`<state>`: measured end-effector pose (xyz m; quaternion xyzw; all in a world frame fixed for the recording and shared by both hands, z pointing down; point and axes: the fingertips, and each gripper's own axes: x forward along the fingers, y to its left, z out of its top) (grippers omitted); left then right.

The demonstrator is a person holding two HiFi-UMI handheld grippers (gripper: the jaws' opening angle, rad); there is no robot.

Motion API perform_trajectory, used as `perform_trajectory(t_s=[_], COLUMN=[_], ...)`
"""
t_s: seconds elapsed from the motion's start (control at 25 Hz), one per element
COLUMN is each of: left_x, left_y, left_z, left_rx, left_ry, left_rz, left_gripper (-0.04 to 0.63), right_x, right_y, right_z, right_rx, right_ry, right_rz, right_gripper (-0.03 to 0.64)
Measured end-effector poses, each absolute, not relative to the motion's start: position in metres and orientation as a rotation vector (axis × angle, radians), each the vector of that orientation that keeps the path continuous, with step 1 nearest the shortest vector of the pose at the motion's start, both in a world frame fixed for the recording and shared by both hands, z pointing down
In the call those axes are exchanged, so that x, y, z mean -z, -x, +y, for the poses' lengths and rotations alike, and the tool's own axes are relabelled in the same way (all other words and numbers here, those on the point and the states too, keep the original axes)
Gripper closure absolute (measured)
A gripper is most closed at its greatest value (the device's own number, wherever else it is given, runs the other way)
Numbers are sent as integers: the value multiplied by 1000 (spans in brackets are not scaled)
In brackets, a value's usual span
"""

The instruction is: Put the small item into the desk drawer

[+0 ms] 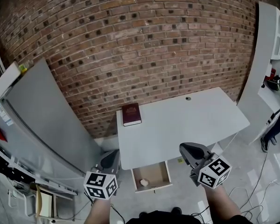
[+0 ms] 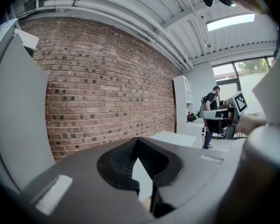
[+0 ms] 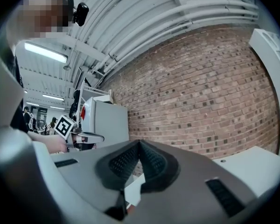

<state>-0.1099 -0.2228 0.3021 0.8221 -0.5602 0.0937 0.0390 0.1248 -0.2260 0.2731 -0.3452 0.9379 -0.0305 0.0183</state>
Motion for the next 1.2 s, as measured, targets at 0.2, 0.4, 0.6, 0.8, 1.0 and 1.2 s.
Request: perform_trajectory(t_s=[0.2,0.4,0.6,0.8,1.0,1.2], left_x=[-301,-316,-330,-332,-332,-329], left_y=[122,125,124,118,110,106], left_z=[-210,-199,-196,-197,-199,-200], left_rx=[-210,-174,-186,-194,-195,-194], left_ry=[-2469,-2413,-2390,-2411,-2428,-2439], left_rz=[-1790,-1809,-1798,-1780,-1765,-1757], left_gripper=[591,591,591,591,591,591], right_x=[-263,-274,-291,-297,-294,-293], right_y=[-124,-117,-110,-111,-113,-113], right_z=[-220,-215,-211,-210,-211,-210], right_rx=[67,94,140,149,141,145], right_ry=[1094,1094,1083,1090,1092,1089], right_rz=[2876,2877,2908,2909,2910,2915], right_gripper=[604,604,604,604,604,604])
